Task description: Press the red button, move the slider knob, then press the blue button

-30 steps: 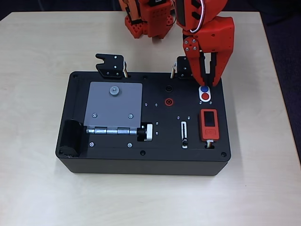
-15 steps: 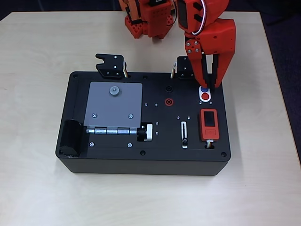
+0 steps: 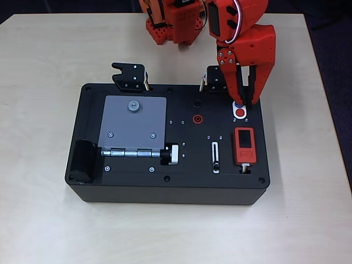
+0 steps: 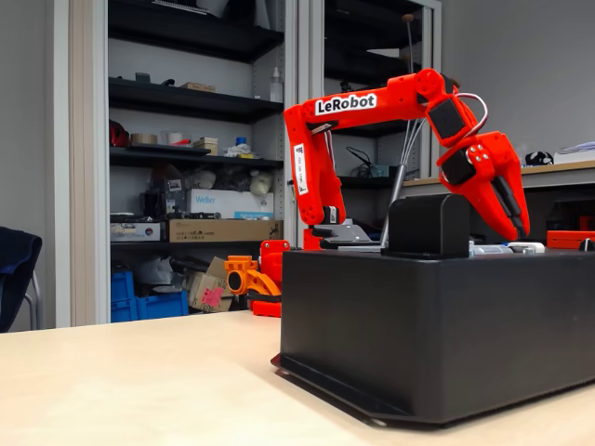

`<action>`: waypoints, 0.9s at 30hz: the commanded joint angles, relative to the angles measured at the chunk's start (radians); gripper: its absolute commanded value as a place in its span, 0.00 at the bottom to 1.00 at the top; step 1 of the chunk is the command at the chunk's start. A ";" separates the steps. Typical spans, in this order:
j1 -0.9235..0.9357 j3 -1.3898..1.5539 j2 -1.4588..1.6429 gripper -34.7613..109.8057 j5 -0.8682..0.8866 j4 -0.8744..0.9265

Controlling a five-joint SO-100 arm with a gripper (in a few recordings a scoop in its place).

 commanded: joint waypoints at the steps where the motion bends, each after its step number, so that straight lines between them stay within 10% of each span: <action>1: -0.014 0.005 0.040 0.24 0.014 -0.002; 27: -0.020 0.069 0.072 0.24 0.021 -0.049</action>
